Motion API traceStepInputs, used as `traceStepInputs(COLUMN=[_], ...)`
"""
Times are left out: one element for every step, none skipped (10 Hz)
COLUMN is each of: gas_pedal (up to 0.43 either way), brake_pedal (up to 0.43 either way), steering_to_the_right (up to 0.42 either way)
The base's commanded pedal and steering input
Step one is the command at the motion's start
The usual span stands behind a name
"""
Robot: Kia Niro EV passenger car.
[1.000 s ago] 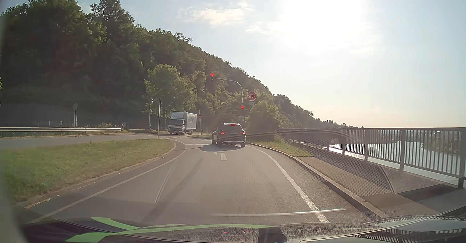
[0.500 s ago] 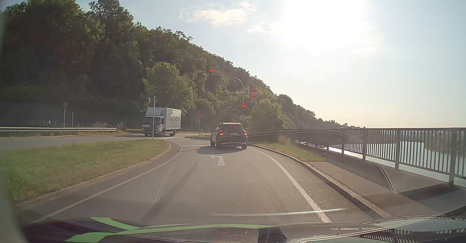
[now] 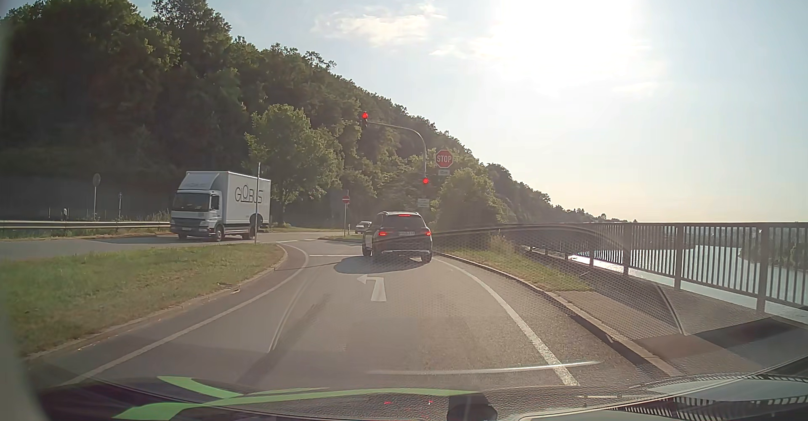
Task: Follow the waypoints while adhering to traffic rules and regulations
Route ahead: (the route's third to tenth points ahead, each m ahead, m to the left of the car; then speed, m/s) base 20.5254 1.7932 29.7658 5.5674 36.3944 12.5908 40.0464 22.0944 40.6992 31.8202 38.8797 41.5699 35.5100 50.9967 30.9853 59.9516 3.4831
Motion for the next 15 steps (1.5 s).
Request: traceStepInputs(gas_pedal=[0.0, 0.0, 0.0, 0.0, 0.0, 0.0, 0.0, 0.0, 0.0, 0.0, 0.0, 0.0, 0.0, 0.0, 0.0], brake_pedal=[0.0, 0.0, 0.0, 0.0, 0.0, 0.0, 0.0, 0.0, 0.0, 0.0, 0.0, 0.03, 0.055, 0.061, 0.079], steering_to_the_right=[-0.014, -0.015, -0.016, -0.016, -0.016, -0.016, -0.016, -0.016, -0.016, -0.016, -0.016, -0.015, -0.014, -0.013, -0.012])
